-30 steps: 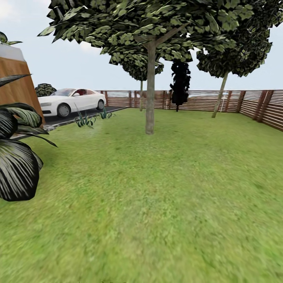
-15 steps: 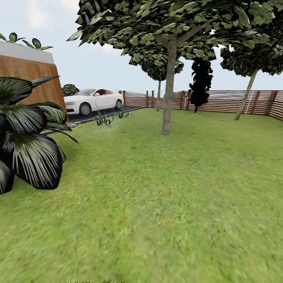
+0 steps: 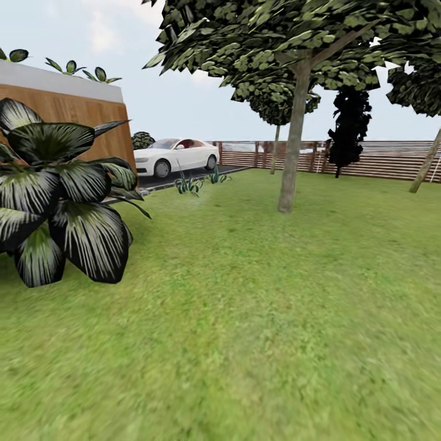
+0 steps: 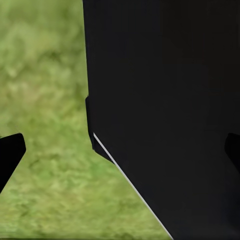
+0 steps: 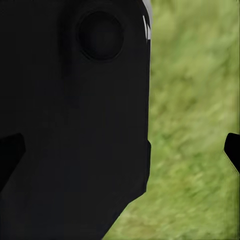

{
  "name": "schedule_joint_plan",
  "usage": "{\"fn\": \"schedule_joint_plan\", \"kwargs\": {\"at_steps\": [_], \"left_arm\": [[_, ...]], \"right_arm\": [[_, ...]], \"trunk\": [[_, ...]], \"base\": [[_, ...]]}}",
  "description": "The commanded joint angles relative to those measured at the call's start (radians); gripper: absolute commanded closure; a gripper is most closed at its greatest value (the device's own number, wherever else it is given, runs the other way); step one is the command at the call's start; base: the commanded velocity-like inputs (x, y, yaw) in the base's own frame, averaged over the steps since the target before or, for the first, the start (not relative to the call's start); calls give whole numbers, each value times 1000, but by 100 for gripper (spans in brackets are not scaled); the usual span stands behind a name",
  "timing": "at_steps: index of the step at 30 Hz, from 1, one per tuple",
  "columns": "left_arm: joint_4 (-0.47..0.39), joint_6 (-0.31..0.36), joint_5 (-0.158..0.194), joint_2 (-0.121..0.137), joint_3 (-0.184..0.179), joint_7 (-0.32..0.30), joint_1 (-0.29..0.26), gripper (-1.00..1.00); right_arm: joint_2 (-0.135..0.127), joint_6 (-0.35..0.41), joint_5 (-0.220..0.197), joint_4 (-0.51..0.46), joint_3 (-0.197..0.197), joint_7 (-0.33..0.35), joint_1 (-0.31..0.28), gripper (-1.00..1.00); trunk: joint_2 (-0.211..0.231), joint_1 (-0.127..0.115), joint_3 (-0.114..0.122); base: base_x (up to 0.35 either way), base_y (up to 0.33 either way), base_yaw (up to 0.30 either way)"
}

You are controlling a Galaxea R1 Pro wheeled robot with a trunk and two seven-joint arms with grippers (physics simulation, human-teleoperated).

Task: Take the three Easter eggs out of the wicker basket on the lawn in the garden, then place them on the lawn next to a single tree (choose any tree) so that all three eggs are next to the same tree and none are left in the basket.

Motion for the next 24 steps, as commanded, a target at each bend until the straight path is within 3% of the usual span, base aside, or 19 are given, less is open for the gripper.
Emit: {"fn": "schedule_joint_plan", "kwargs": {"at_steps": [1,24], "left_arm": [[-2,0,0,0,0,1,1,-100],[-2,0,0,0,0,1,0,-100]], "right_arm": [[0,-1,-1,-1,0,-1,0,-100],[1,0,-1,-1,0,-1,0,-100]], "trunk": [[0,0,-1],[0,0,-1]], "base": [[0,0,290],[0,0,290]]}}
